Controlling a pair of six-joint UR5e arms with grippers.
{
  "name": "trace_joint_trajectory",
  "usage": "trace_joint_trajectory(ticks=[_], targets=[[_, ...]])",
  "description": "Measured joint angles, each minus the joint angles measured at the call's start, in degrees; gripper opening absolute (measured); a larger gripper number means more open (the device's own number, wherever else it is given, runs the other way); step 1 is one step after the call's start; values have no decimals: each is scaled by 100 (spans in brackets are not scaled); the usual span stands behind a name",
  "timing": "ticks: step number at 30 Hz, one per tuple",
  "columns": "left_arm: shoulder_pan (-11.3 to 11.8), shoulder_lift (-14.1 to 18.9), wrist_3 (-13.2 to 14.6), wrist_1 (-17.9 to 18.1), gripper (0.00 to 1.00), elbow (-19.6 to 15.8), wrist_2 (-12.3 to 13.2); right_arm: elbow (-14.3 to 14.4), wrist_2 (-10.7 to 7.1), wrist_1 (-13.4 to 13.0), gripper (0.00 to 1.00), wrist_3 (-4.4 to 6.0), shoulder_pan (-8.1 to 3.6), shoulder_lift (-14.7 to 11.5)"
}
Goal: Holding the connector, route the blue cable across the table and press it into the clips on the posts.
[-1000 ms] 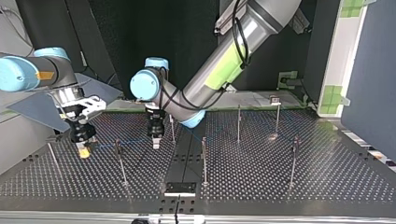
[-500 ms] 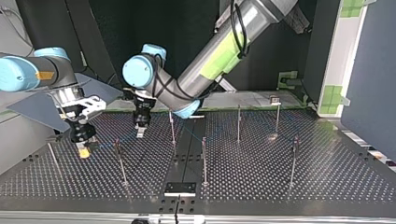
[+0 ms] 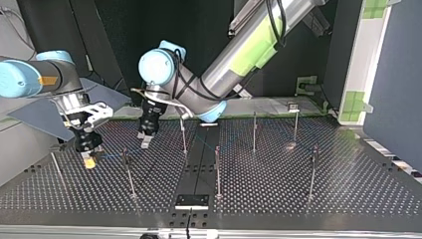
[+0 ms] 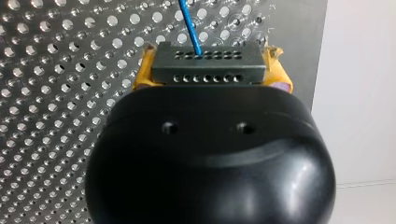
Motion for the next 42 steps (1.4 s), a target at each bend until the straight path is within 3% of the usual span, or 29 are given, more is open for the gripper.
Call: trace_joint_trajectory(ticks=[7,15,42], targets=[[-355,368,-89,-31,100,-368,-214,0,0,0,0,0,0,0],[-662,720,39,255,100,-720,-558,0,0,0,0,0,0,0],[-618,2113,1418,1644,100,-2114,-1952,0,0,0,0,0,0,0]])
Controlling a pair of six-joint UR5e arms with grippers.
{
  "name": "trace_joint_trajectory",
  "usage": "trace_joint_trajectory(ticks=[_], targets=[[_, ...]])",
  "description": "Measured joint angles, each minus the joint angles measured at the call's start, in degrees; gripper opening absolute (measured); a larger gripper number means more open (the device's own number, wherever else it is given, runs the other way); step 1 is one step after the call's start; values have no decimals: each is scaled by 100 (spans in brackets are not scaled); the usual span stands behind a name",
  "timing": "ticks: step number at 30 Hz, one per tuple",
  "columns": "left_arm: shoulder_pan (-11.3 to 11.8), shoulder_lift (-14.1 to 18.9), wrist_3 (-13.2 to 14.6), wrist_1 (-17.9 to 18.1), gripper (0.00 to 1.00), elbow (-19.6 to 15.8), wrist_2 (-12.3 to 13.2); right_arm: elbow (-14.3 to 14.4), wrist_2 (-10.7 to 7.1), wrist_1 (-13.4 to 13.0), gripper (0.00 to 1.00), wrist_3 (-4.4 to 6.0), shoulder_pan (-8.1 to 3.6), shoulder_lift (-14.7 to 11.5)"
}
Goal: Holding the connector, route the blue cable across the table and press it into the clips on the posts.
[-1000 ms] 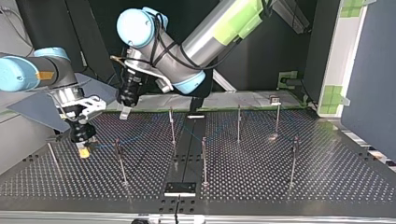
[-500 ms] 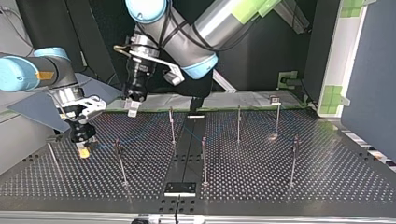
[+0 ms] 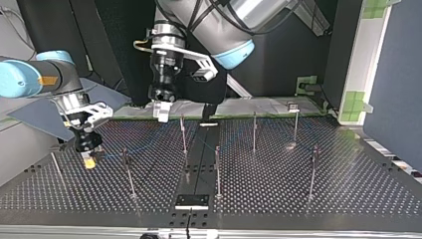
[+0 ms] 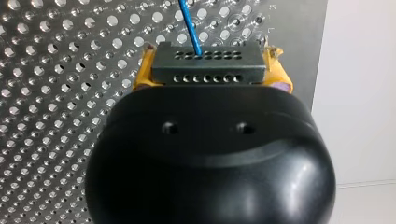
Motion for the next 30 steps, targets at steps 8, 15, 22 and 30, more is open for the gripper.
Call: trace_joint_trajectory(ticks=[8,15,22,30], targets=[[-76,274,462,462,100,-462,-462,0,0,0,0,0,0,0],[-97,285,680,844,100,-845,-716,0,0,0,0,0,0,0],[-86,289,706,1211,100,-1212,-736,0,0,0,0,0,0,0],[-83,288,708,1573,100,-1575,-737,0,0,0,0,0,0,0]])
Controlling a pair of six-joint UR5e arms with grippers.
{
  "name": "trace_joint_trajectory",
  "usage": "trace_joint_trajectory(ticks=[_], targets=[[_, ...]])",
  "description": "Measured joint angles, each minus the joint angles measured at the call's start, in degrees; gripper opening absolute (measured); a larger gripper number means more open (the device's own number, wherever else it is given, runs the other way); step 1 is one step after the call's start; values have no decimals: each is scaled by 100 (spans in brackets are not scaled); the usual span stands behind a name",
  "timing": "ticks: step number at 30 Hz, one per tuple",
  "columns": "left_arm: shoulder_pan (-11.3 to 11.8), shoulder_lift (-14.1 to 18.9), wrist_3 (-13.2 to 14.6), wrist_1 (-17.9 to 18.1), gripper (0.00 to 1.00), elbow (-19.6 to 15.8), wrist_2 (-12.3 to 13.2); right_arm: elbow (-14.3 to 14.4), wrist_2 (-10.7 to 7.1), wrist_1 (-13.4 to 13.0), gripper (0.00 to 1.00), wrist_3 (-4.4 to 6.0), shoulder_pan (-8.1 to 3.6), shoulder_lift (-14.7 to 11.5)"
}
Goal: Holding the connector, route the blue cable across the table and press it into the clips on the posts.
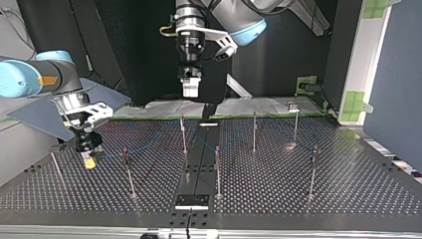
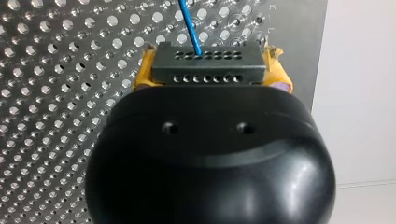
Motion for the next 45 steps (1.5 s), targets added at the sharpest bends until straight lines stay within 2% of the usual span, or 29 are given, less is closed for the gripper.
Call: trace_joint_trajectory(ticks=[19,31,45], targets=[[-1,-1,0,955,100,-980,0,0,0,0,0,0,0,0],[1,-1,0,1017,100,-1569,0,1,0,0,0,0,0,0],[-1,0,0,1018,100,-1642,0,0,0,0,0,0,0,0]])
